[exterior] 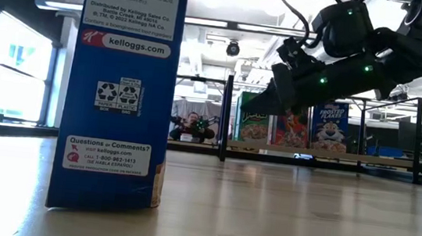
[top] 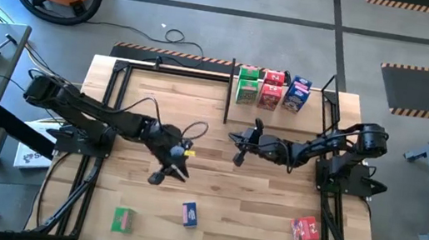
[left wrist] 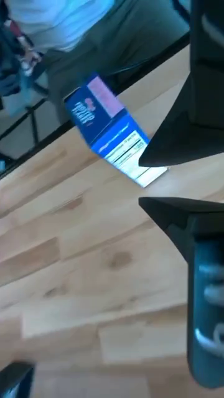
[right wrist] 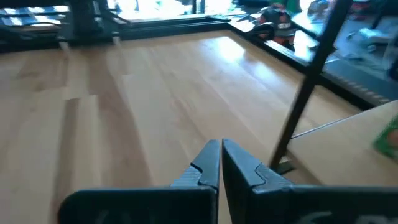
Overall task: Stack cereal on shelf
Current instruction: Put the blue cereal box on the shelf
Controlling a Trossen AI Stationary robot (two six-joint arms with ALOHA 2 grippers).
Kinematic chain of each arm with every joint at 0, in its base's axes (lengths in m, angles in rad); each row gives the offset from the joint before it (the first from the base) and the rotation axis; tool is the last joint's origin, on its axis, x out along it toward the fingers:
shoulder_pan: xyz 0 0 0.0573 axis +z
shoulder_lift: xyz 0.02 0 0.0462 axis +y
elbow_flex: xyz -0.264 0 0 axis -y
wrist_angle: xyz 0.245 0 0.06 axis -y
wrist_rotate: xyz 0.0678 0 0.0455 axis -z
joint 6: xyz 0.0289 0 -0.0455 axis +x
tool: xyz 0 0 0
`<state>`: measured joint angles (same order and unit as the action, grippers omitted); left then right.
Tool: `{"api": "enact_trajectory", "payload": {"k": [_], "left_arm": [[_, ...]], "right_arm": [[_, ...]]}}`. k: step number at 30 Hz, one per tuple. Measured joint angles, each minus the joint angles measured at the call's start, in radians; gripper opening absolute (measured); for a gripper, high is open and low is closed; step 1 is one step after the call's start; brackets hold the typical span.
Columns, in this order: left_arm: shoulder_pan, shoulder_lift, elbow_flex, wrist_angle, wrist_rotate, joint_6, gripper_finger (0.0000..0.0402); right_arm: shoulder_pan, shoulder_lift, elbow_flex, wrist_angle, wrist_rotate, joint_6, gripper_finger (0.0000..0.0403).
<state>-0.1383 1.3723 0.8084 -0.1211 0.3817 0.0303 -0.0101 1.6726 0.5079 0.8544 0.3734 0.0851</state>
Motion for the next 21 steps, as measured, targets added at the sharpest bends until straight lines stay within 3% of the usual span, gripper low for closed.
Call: {"api": "enact_trajectory", "payload": {"k": [3,6,15,21], "left_arm": [[-0.053,0.023,-0.004,-0.064,-0.023,-0.009,0.0086],[-0.108,0.034,-0.043,-0.006,-0.050,-0.046,0.0078],[-0.237,0.054,-0.225,0.416,-0.153,-0.366,0.0007],[-0.313,0.196,-0.226,0.625,-0.209,-0.473,0.0002]], "right_arm": [[0.008,0.000,0.000,-0.002,-0.066,0.021,0.0000],[0.036,0.000,0.000,-0.010,-0.096,0.028,0.0000],[0.120,0.001,0.001,-0.034,-0.097,0.027,0.0000],[0.147,0.001,0.001,-0.044,-0.120,0.027,0.0000]]}}
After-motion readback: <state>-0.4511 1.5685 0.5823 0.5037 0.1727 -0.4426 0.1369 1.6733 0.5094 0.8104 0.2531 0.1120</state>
